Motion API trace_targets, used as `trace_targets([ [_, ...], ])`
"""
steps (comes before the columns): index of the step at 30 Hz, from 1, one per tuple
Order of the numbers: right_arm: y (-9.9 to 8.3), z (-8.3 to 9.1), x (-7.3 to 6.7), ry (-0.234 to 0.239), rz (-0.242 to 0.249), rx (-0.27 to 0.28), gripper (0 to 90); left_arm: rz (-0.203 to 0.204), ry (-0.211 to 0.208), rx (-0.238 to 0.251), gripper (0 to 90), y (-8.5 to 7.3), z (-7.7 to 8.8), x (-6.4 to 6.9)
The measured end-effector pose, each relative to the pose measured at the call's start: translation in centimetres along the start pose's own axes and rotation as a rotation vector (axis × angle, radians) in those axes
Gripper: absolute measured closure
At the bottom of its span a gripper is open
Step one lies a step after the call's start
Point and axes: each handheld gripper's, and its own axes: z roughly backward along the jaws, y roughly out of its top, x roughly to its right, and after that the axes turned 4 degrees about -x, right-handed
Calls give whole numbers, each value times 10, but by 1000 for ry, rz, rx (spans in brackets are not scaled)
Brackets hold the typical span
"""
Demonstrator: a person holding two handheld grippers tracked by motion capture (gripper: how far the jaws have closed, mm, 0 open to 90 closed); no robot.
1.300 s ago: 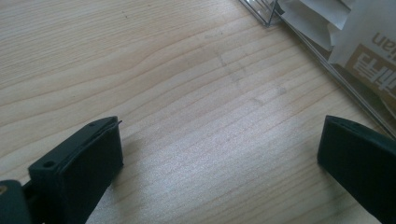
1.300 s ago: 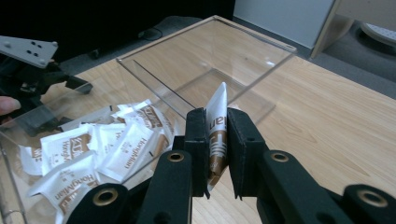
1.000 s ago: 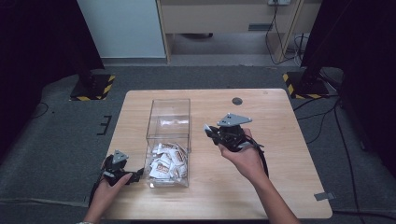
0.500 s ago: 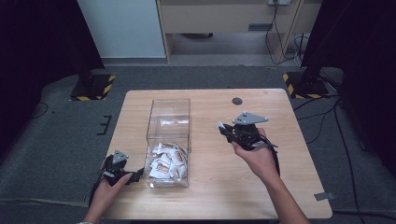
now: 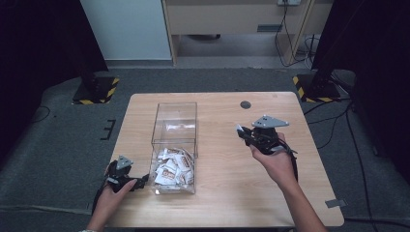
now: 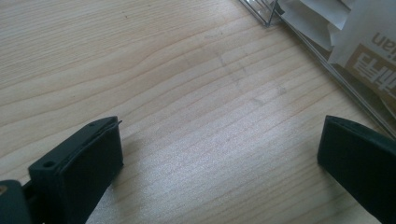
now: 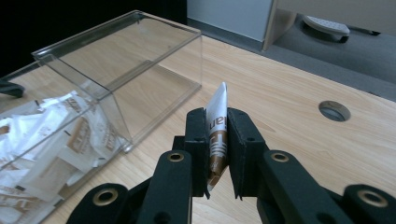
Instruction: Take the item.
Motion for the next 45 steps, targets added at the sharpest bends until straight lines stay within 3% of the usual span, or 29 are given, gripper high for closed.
trace_targets([
  [18,-29,-3,30,-68,-65,-27,789,0,0,0,0,0,0,0],
  [30,-47,-22,40,-104,-75,-93,784,0,0,0,0,0,0,0],
  [37,-54,-34,49,-130,-81,-105,784,0,0,0,0,0,0,0],
  [45,-60,-41,63,-153,-120,-111,781,0,0,0,0,0,0,0],
])
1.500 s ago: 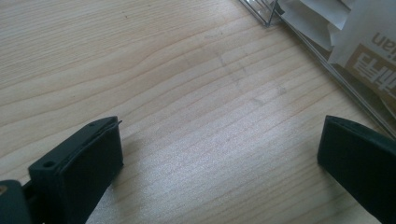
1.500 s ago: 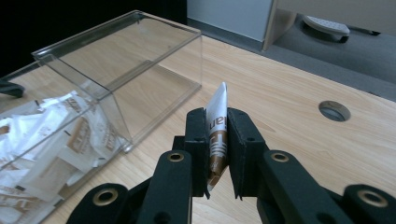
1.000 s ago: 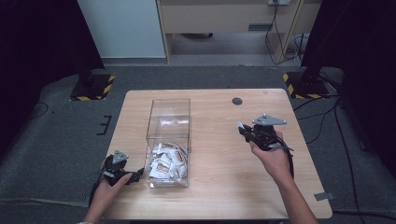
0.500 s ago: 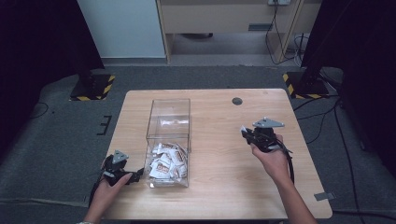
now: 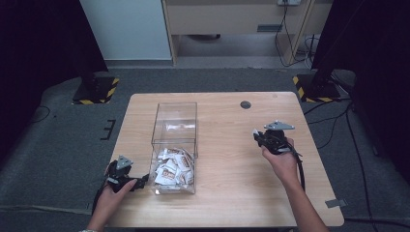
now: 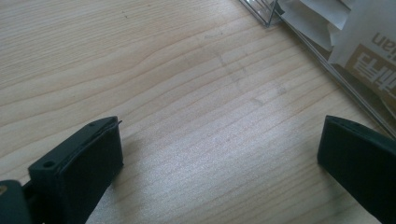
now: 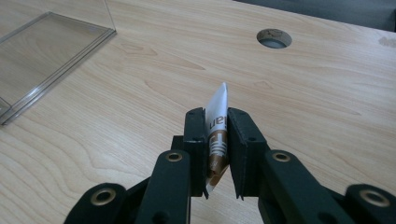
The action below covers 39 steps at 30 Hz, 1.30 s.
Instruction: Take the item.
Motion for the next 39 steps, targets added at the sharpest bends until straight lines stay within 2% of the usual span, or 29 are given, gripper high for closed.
trace_targets([
  [10,-6,-14,7,-15,-6,-34,776,0,0,0,0,0,0,0],
  [22,-9,-29,-13,2,39,-64,763,0,0,0,0,0,0,0],
  [29,-10,-33,-19,11,43,-79,749,0,0,0,0,0,0,0],
  [35,-11,-36,-25,17,63,-95,701,0,0,0,0,0,0,0],
  [39,-11,-37,-28,12,61,-97,643,0,0,0,0,0,0,0],
])
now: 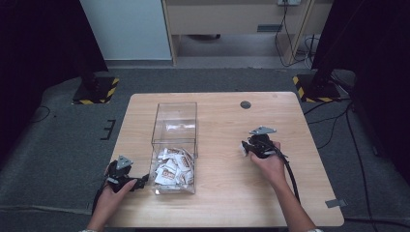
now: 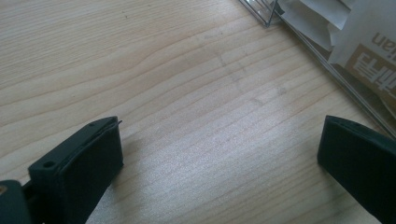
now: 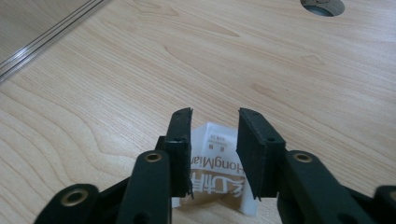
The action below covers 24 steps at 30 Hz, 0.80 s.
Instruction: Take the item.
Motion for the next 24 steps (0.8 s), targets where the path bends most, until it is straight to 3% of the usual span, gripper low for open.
trace_targets([
  [5,2,2,-2,-5,-6,5,545,0,0,0,0,0,0,0],
  [13,1,5,1,-28,-47,-22,242,0,0,0,0,0,0,0],
  [16,1,10,3,-28,-64,-4,159,0,0,0,0,0,0,0],
  [20,-1,20,7,-6,-77,9,80,0,0,0,0,0,0,0],
  [24,-11,31,9,-14,-50,14,72,0,0,0,0,0,0,0],
])
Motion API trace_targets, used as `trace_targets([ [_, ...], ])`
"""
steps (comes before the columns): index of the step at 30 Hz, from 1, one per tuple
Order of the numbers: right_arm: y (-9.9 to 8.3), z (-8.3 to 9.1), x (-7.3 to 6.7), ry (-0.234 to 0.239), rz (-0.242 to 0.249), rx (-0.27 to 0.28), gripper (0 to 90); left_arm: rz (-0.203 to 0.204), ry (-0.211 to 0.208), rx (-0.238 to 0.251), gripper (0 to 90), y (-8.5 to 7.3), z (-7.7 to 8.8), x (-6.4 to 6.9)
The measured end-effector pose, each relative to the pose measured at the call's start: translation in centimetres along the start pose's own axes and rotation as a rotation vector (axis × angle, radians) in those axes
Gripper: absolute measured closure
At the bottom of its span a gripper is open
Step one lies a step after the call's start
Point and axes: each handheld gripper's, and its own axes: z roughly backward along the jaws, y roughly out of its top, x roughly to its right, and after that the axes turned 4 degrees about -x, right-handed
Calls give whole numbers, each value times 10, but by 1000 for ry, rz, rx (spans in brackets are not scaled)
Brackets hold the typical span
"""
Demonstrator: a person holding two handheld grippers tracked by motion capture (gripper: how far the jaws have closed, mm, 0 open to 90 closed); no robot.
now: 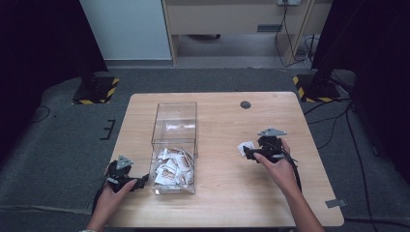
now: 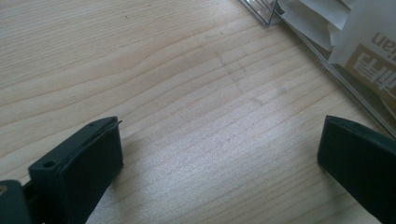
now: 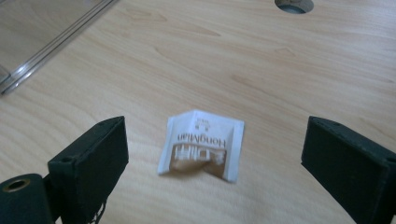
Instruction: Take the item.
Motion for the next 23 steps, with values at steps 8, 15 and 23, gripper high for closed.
trace_targets([
  [8,-46,11,9,-8,-24,-25,69,0,-1,0,0,0,0,0],
  [15,-65,1,11,-21,-19,-105,57,0,-1,1,0,0,0,1],
  [23,-68,-1,8,-37,-13,-76,35,-2,-2,-1,0,0,0,1],
])
